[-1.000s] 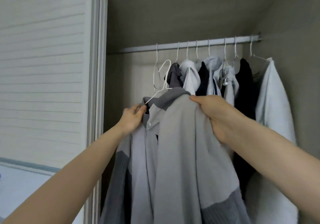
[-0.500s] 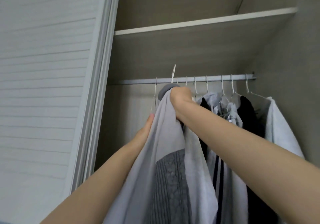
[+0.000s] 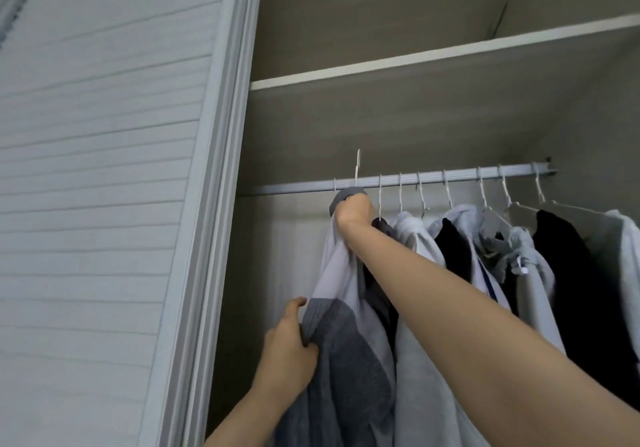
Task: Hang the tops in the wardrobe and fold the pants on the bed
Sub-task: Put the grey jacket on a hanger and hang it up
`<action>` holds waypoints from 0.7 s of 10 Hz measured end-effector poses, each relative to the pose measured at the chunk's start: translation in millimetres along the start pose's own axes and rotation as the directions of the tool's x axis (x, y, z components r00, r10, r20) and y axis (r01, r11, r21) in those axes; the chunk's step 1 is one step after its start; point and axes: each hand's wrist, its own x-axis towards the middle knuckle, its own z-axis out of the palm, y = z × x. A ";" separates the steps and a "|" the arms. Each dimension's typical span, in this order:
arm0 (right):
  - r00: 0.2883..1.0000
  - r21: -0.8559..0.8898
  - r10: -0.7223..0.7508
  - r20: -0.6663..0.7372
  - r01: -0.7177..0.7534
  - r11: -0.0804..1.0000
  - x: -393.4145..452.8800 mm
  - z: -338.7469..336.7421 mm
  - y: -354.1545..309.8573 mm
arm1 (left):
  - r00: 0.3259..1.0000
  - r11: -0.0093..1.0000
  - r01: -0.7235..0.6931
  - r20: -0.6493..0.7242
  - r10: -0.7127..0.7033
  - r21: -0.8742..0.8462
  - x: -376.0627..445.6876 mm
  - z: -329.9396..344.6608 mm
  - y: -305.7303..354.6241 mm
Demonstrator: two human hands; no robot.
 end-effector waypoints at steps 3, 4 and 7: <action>0.999 -0.223 0.031 0.012 -0.028 0.975 21.7 2.5 32.1 | 0.996 0.994 -0.094 -0.011 0.093 -0.053 4.5 7.9 -22.0; 0.994 -0.316 0.018 0.109 0.018 0.949 22.6 -0.5 26.4 | 0.990 0.989 -0.137 -0.028 0.136 -0.057 -3.3 14.3 -25.8; 0.903 -0.189 0.109 0.415 -0.032 0.981 -5.8 -29.6 16.7 | 0.957 0.953 -0.290 -0.056 0.286 -0.089 -31.7 25.9 5.9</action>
